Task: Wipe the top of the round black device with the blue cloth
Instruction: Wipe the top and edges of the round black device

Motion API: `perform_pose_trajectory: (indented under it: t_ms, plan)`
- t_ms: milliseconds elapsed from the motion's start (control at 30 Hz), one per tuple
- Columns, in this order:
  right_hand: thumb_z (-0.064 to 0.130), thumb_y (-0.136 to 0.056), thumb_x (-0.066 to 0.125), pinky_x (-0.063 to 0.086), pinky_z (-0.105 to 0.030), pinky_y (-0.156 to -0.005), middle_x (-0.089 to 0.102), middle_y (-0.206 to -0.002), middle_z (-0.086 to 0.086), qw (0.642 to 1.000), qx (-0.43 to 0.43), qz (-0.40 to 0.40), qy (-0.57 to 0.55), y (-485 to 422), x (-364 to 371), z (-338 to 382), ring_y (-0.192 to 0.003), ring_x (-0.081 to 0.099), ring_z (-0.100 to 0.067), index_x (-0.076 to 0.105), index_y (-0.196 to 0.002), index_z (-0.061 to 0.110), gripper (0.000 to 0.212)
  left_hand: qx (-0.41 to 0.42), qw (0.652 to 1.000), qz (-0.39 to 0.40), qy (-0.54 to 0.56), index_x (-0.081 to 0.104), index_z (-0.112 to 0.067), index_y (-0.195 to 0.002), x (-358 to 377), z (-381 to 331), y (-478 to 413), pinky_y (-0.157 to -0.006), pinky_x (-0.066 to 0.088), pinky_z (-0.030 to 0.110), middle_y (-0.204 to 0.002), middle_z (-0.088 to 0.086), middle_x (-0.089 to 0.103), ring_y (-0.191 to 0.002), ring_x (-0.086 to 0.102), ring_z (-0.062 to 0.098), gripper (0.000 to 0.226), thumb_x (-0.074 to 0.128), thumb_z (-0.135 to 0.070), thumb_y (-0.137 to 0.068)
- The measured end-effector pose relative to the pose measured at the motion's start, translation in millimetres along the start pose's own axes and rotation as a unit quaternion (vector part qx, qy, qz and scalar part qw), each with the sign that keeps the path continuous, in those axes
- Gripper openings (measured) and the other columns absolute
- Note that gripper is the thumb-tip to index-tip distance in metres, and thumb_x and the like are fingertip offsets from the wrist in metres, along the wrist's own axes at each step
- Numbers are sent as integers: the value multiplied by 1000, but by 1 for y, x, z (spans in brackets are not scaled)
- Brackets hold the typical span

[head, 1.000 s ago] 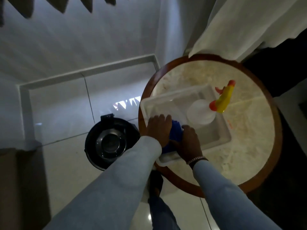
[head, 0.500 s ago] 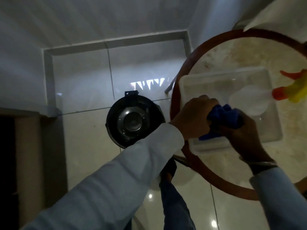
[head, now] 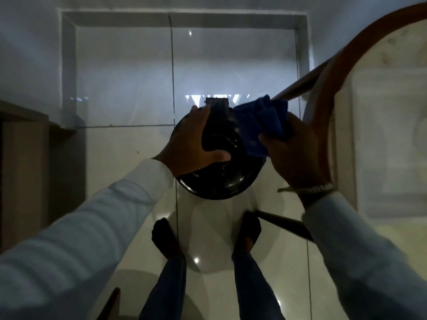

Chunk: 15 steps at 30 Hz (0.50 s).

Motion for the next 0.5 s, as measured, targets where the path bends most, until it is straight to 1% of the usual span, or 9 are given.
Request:
perform_pose_trajectory:
  t_ms: [33, 67, 100, 133, 167, 233, 300, 400, 500]
  plan:
    - [12, -87, 61, 52, -31, -67, 62, -77, 5, 999, -5, -28, 14, -9, 12, -14, -72, 63, -12, 57, -100, 13, 14, -5, 997, 56, -53, 7, -17, -150, 18, 22, -1, -121, 20, 48, -159, 13, 14, -146, 12, 24, 118, 77, -57, -64]
    - [12, -88, 60, 52, -32, -70, 64, -80, 3, 998, -16, -52, 23, -17, 23, -26, -74, 63, -12, 58, -105, 9, 17, -5, 989, 103, -107, -4, -13, -150, 36, 41, -1, -121, 11, 54, -161, 12, 1, -149, -1, 28, 129, 76, -62, -61]
    - [12, -90, 59, 54, -35, -78, 68, -91, -3, 997, -32, -63, 36, -22, 33, -35, -85, 65, -16, 58, -113, 7, 24, -2, 978, 134, -159, -12, -11, -149, 49, 55, 0, -121, 2, 54, -161, 11, -11, -148, -12, 29, 137, 74, -67, -59]
    - [11, -90, 59, 53, -39, -89, 68, -107, -8, 995, -52, -61, 65, -25, 46, -46, -100, 64, -20, 56, -120, 8, 30, 2, 969, 147, -199, -17, -10, -148, 59, 68, -2, -121, -3, 52, -160, 11, -18, -147, -18, 28, 141, 72, -71, -56]
    - [10, -89, 59, 50, -43, -97, 64, -121, -11, 991, -73, -45, 104, -28, 59, -56, -115, 58, -24, 54, -124, 9, 35, 5, 963, 150, -226, -18, -10, -147, 66, 78, -4, -119, -5, 49, -160, 11, -21, -146, -22, 27, 144, 72, -73, -54]
    - [11, -85, 62, 44, -49, -104, 50, -139, -15, 980, -100, 19, 168, -26, 87, -79, -131, 44, -30, 50, -129, 8, 45, 21, 954, 140, -265, -18, -8, -147, 76, 88, -11, -118, -6, 46, -159, 12, -23, -146, -22, 28, 147, 73, -73, -51]
    - [24, -81, 66, 33, -54, -112, 35, -150, -19, 969, -114, 74, 205, -12, 111, -96, -141, 28, -35, 45, -134, 7, 59, 45, 945, 128, -299, -17, -6, -147, 81, 92, -16, -118, -5, 46, -159, 15, -21, -146, -21, 30, 149, 75, -71, -51]
    - [51, -82, 58, 17, -52, -118, 21, -157, -15, 957, -134, 66, 248, 1, 126, -104, -146, 12, -33, 33, -143, 14, 76, 68, 938, 115, -319, -17, -5, -147, 82, 97, -23, -118, -5, 46, -159, 15, -20, -146, -19, 31, 151, 76, -71, -48]
    - [58, -87, 45, 10, -59, -117, 16, -159, -10, 941, -122, 38, 312, -30, 134, -106, -146, 7, -34, 22, -146, 25, 72, 80, 939, 121, -313, -18, -6, -147, 85, 103, -29, -118, -6, 46, -159, 15, -20, -146, -20, 31, 152, 76, -73, -47]
Point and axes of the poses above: each hand's wrist, its own y-axis away from the middle knuckle, its own x-axis out of the palm, z = x × y, the point moved 9 cm from there along -y, towards the middle knuckle
